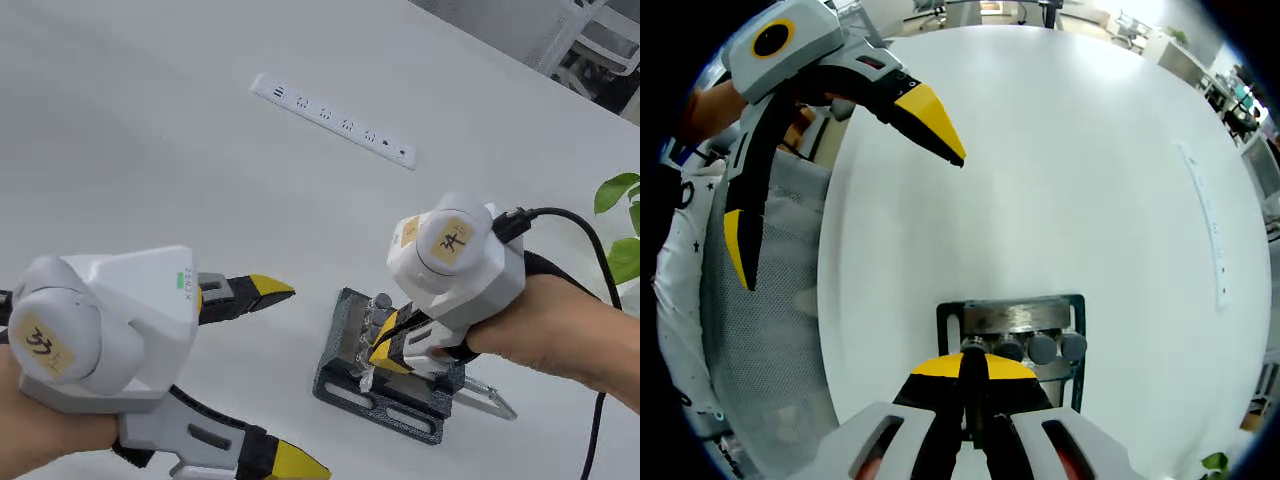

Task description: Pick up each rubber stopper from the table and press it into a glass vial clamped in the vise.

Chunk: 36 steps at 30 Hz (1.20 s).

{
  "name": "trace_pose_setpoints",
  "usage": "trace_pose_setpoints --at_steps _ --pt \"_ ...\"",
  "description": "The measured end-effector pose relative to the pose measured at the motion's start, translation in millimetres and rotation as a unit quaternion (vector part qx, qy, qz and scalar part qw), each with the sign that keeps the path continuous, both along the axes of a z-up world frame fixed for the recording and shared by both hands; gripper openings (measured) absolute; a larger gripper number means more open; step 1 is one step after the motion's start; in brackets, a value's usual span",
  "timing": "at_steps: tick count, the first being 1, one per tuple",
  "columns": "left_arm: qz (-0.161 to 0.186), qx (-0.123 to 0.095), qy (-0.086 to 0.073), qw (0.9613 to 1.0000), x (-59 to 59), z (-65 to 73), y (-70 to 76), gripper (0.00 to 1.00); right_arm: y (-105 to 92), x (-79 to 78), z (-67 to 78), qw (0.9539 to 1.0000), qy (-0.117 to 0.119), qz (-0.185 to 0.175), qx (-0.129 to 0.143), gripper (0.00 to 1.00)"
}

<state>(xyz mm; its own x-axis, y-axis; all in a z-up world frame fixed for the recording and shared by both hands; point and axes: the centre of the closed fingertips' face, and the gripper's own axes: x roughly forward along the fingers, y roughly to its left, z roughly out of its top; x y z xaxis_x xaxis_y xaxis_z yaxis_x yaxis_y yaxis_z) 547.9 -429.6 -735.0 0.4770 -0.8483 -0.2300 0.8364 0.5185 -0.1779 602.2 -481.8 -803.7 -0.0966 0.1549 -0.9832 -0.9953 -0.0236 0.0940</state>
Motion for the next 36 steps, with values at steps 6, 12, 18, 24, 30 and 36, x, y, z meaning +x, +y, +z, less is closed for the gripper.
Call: trace_pose_setpoints --at_steps 6,12,18,24,30,36 --pt "0.000 -0.001 -0.002 1.0000 1.4 1.1 -1.1 0.88 -0.4 -0.1 -0.1 1.0000 -0.003 0.005 -0.008 0.01" --pt "-0.002 0.002 -0.001 1.0000 0.4 -0.2 -1.9 0.88 -0.7 0.1 -1.6 0.9998 -0.002 0.009 -0.017 0.01" --pt "0.003 0.000 -0.001 1.0000 2.4 -0.1 -0.2 0.87 -0.8 -0.6 -1.7 0.9997 0.000 0.007 -0.024 0.00" --pt "0.001 0.002 -0.003 1.0000 4.3 0.0 -1.1 0.87 -0.6 0.7 -3.2 0.9994 -0.001 0.017 -0.030 0.00" --pt "-0.006 0.006 -0.005 0.9999 1.9 3.8 -5.9 0.87 -1.7 1.7 -2.1 0.9998 0.002 0.007 -0.018 0.01" --pt "-0.013 0.022 -0.004 0.9997 -4.7 5.6 -7.1 0.87 0.3 -0.5 -2.7 0.9999 -0.006 0.009 -0.007 0.01"
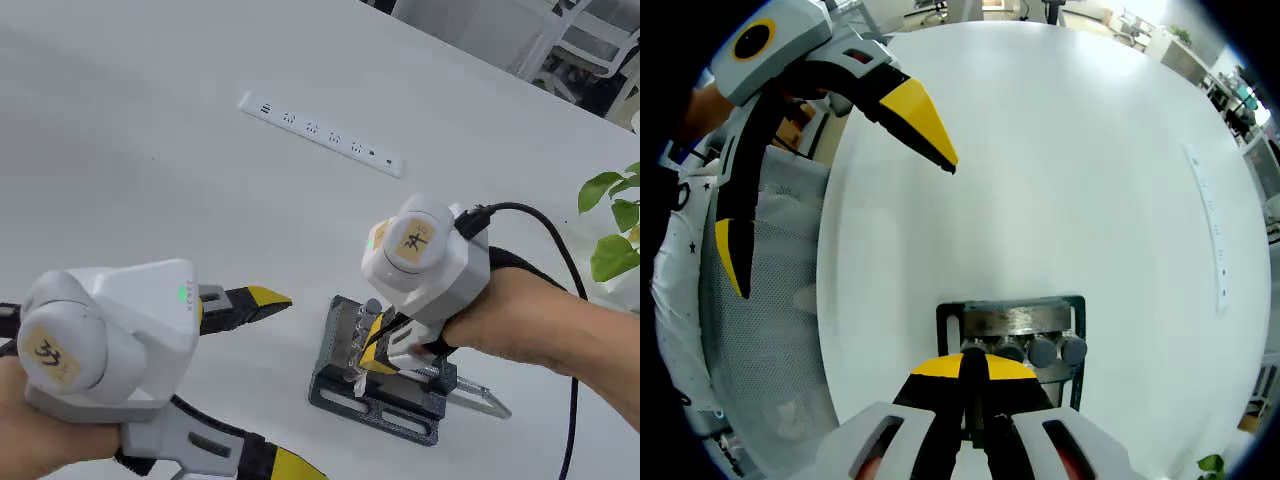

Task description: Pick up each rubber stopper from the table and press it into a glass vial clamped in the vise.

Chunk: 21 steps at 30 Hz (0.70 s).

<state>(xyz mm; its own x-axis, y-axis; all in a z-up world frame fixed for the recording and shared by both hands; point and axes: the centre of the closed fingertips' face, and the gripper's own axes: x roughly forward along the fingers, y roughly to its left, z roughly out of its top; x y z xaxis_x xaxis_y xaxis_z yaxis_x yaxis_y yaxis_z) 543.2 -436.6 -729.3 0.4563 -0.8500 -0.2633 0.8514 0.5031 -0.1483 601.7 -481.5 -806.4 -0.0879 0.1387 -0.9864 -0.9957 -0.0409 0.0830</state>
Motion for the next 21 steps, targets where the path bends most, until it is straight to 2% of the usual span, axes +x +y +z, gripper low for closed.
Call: trace_pose_setpoints --at_steps 1,3,11,18,21 --pt "0.001 0.001 0.001 1.0000 -0.2 0.3 0.3 0.87 0.2 0.0 0.0 1.0000 -0.002 0.008 0.002 0.01" --pt "0.001 0.003 0.001 1.0000 -1.8 1.2 0.3 0.87 0.3 1.1 0.2 1.0000 0.003 -0.007 0.005 0.01" --pt "0.001 0.013 0.004 0.9999 -6.6 0.5 0.4 0.87 -0.6 1.2 0.5 0.9995 0.013 -0.020 0.020 0.01" --pt "0.001 0.019 0.006 0.9998 -9.7 -1.9 3.1 0.87 0.0 0.4 2.5 0.9993 0.007 -0.021 0.030 0.01" --pt "0.001 0.022 0.007 0.9997 -10.7 -2.0 3.4 0.87 -3.3 -2.1 4.9 0.9990 0.005 -0.027 0.035 0.05"
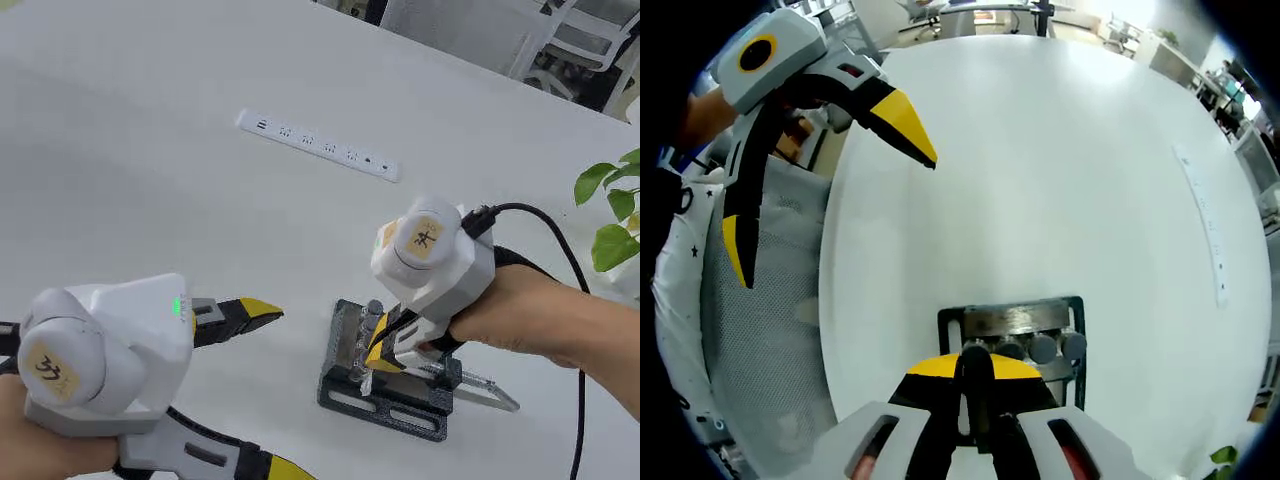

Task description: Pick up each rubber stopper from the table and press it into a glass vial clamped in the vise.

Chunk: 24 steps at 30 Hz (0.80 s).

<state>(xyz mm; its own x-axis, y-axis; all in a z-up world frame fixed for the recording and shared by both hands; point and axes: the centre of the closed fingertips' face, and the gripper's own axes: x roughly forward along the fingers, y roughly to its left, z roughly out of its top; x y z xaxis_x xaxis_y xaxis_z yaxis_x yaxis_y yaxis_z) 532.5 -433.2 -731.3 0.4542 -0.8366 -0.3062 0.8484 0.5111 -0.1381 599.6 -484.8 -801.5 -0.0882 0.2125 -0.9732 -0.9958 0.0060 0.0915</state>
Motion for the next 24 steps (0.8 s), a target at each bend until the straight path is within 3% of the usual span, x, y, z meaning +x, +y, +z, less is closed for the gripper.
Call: trace_pose_setpoints --at_steps 8,15,20,24 --pt "-0.004 0.009 0.000 1.0000 -1.7 -1.0 1.1 0.88 -6.1 4.5 13.8 0.9991 -0.015 -0.025 0.030 0.08" --pt "-0.008 0.019 0.000 0.9998 -4.7 0.1 0.4 0.90 -20.8 0.9 34.4 0.9957 -0.032 -0.058 0.066 0.13" --pt "-0.014 0.028 0.002 0.9995 -7.6 -2.9 1.2 0.91 -35.5 -1.0 43.3 0.9918 -0.045 -0.081 0.088 0.19" --pt "-0.016 0.036 0.001 0.9992 -9.0 -4.9 2.3 0.92 -48.7 -3.2 49.0 0.9860 -0.054 -0.109 0.114 0.24"
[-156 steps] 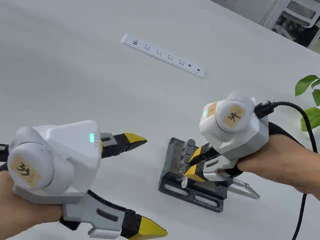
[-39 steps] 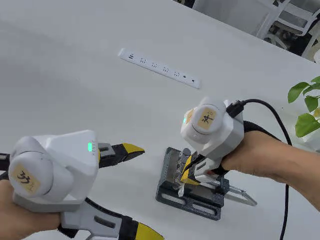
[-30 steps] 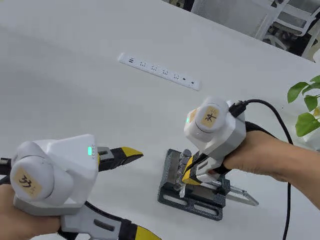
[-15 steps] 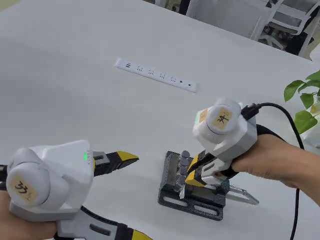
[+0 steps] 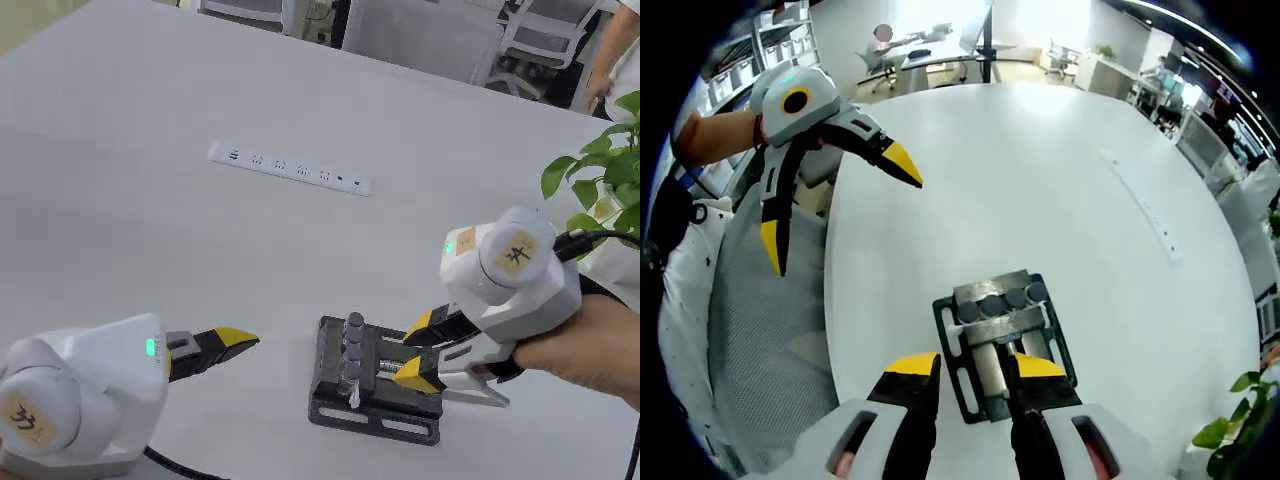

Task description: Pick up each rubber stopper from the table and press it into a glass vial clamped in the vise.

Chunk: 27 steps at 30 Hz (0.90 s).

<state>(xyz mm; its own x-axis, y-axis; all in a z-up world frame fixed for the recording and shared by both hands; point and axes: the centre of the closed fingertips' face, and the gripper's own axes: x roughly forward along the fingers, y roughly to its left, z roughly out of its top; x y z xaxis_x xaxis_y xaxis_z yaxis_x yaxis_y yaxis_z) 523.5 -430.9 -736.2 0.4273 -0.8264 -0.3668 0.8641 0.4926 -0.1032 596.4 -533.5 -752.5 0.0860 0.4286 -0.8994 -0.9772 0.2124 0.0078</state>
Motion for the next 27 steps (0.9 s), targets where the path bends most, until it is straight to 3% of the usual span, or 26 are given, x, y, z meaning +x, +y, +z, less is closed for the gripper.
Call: trace_pose_setpoints --at_steps 6,11,18,22,27 --pt "0.003 0.009 0.000 1.0000 0.1 -1.9 3.9 0.96 -20.8 -7.4 4.8 0.9981 -0.009 -0.046 0.041 0.31" --pt "0.006 0.017 0.001 0.9998 0.1 -2.6 7.3 0.99 -40.3 -16.3 4.9 0.9940 -0.013 -0.082 0.071 0.45" --pt "0.001 0.027 0.001 0.9996 -2.0 -2.7 8.3 0.99 -59.3 -28.3 2.7 0.9824 -0.015 -0.123 0.140 0.57" --pt "-0.010 0.046 0.000 0.9989 -6.6 -8.2 5.8 0.99 -73.1 -35.2 0.6 0.9772 -0.023 -0.132 0.165 0.66" --pt "-0.008 0.049 0.002 0.9988 -7.4 -10.5 3.4 0.99 -84.3 -43.0 -2.7 0.9692 -0.032 -0.142 0.199 0.75"
